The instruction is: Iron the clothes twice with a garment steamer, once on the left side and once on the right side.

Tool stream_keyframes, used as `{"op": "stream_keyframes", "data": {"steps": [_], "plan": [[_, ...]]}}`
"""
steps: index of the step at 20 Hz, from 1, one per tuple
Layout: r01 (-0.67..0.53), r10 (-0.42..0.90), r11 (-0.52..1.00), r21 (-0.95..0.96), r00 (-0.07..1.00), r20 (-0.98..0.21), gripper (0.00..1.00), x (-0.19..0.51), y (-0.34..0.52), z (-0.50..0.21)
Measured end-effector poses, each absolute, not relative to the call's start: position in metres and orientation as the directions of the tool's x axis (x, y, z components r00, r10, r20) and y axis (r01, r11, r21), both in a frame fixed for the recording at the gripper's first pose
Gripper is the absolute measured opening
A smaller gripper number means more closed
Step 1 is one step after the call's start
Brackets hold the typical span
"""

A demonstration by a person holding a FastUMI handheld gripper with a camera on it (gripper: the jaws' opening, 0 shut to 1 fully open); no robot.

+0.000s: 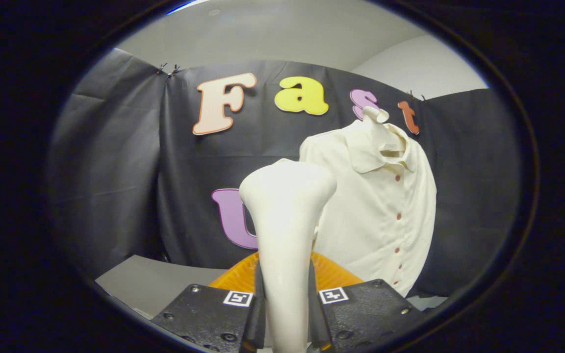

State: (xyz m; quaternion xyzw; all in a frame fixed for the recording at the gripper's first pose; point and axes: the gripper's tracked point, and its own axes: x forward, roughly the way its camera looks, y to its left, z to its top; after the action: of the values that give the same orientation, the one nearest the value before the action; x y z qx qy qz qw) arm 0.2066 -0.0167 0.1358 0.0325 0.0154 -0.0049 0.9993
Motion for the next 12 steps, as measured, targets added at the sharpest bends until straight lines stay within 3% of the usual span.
{"op": "stream_keyframes", "data": {"steps": [7,12], "plan": [[0.076,-0.073,0.995,0.058,0.996,-0.049,0.35,0.256,-0.096,0.133],[0.060,-0.056,0.997,0.055,0.996,-0.065,0.35,0.275,-0.107,0.113]]}}
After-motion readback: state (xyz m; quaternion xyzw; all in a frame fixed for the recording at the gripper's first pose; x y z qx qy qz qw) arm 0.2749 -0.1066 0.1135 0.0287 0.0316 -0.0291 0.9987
